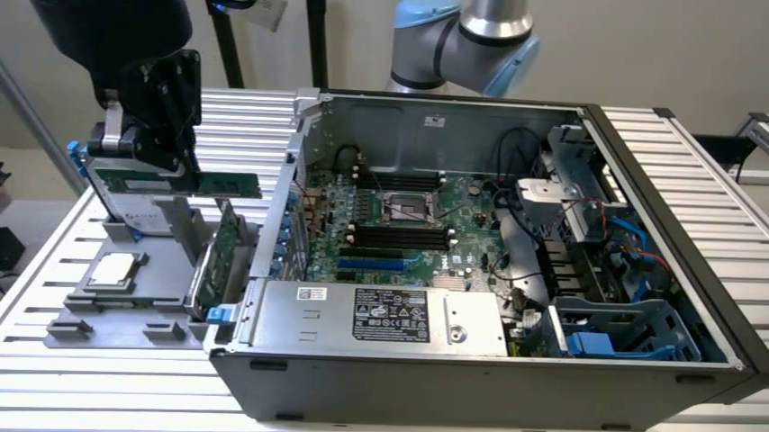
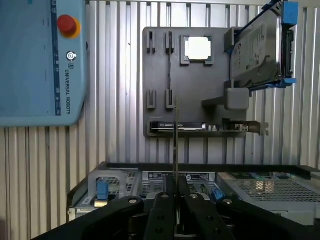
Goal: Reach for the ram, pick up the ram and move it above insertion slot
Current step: 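Pick up the ram and move it above insertion slot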
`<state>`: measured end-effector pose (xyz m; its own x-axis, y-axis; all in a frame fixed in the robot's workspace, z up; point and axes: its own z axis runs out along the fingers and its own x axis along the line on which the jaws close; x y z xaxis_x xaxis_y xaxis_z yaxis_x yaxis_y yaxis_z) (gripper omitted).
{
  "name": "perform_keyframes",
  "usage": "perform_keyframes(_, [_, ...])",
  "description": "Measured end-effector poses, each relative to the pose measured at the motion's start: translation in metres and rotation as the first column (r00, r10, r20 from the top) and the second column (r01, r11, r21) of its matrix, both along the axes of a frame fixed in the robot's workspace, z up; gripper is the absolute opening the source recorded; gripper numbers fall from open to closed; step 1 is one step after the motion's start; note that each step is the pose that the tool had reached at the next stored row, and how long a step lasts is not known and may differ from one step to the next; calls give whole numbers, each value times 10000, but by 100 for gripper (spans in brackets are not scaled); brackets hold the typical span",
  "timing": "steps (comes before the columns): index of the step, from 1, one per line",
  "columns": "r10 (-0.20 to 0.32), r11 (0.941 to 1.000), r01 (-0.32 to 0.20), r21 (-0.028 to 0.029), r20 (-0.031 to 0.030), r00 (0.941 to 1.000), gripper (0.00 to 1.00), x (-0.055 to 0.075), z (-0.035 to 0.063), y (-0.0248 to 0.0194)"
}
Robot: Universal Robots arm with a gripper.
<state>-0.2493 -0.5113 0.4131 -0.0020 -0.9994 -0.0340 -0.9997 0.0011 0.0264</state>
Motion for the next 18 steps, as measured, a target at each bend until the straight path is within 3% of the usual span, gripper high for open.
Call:
perform_keyframes(9, [0,10000,0,-26,1,10000,14,327,0,118])
perform_keyframes(18, [0,10000,0,-48,1,10000,14,624,0,270])
